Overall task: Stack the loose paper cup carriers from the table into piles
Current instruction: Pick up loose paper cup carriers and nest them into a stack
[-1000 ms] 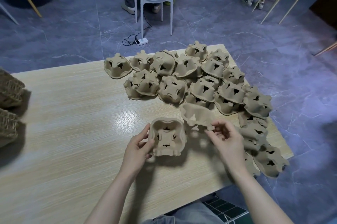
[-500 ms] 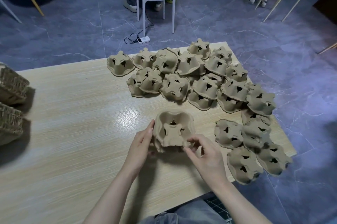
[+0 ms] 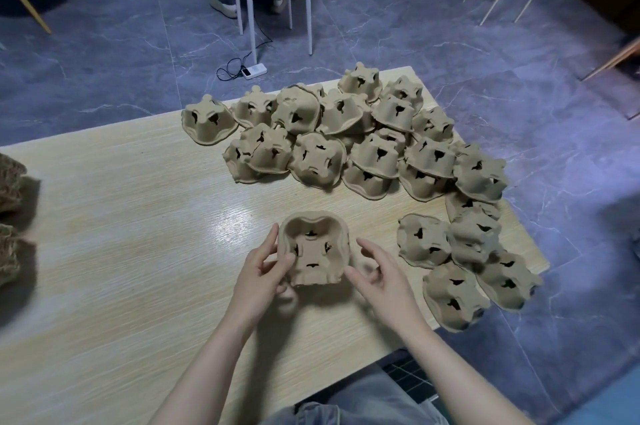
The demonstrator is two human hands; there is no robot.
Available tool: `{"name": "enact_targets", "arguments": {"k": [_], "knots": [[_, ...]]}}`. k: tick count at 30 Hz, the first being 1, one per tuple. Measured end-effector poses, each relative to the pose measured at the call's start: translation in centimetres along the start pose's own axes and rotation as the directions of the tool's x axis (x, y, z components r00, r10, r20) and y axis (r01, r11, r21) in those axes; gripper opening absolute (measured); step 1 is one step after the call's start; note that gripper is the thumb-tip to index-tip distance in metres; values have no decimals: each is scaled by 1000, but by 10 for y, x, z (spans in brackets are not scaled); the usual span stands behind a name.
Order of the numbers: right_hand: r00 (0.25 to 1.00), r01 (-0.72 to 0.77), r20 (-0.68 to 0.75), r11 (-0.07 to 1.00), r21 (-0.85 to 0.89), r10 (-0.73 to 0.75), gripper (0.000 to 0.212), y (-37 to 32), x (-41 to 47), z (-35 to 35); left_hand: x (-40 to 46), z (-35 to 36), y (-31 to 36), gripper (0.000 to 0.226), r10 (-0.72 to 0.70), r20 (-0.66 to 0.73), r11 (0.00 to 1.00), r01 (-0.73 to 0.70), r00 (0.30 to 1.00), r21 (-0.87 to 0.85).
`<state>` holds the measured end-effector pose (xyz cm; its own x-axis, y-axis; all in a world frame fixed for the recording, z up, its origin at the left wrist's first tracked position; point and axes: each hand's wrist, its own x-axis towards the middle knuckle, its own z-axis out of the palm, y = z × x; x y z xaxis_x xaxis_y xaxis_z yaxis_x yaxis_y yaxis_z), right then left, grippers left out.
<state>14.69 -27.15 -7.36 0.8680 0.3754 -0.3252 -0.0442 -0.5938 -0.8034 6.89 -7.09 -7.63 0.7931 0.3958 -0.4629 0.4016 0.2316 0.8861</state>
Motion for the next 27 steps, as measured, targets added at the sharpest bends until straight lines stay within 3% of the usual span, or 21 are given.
{"name": "enact_targets", "arguments": {"k": [2, 4, 10, 16, 18, 21, 24, 27], "knots": [[982, -160, 132, 965, 209, 135, 62, 1, 4, 2, 1, 1, 1, 65, -7, 20, 1000, 7, 1000, 13], [970, -220, 178, 917, 331, 168, 61, 3, 5, 3, 2, 4, 3, 69, -15, 39, 1000, 15, 999, 8], [983, -185, 71, 918, 351, 171, 60, 20, -1, -2, 8, 23, 6, 67, -31, 105, 999, 32, 994, -8], [986, -22, -164, 992, -124, 1, 51, 26, 3, -58, 7, 44, 7, 63, -6, 130, 1000, 10, 992, -29], [978, 14, -188, 934, -356, -86, 55, 28, 15, -81, 8, 43, 7, 63, -16, 127, 999, 20, 992, -27], [990, -21, -121, 786, -618, -69, 67, 36, 34, -105, 9, 42, 4, 62, -30, 110, 999, 32, 994, -22], [998, -51, -58, 709, -703, 13, 74, 44, 48, -113, 7, 42, 4, 62, -28, 93, 999, 30, 995, -22], [999, -39, -27, 707, -707, 29, 73, 49, 56, -112, 5, 44, 3, 60, -21, 76, 1000, 22, 997, -21]]}}
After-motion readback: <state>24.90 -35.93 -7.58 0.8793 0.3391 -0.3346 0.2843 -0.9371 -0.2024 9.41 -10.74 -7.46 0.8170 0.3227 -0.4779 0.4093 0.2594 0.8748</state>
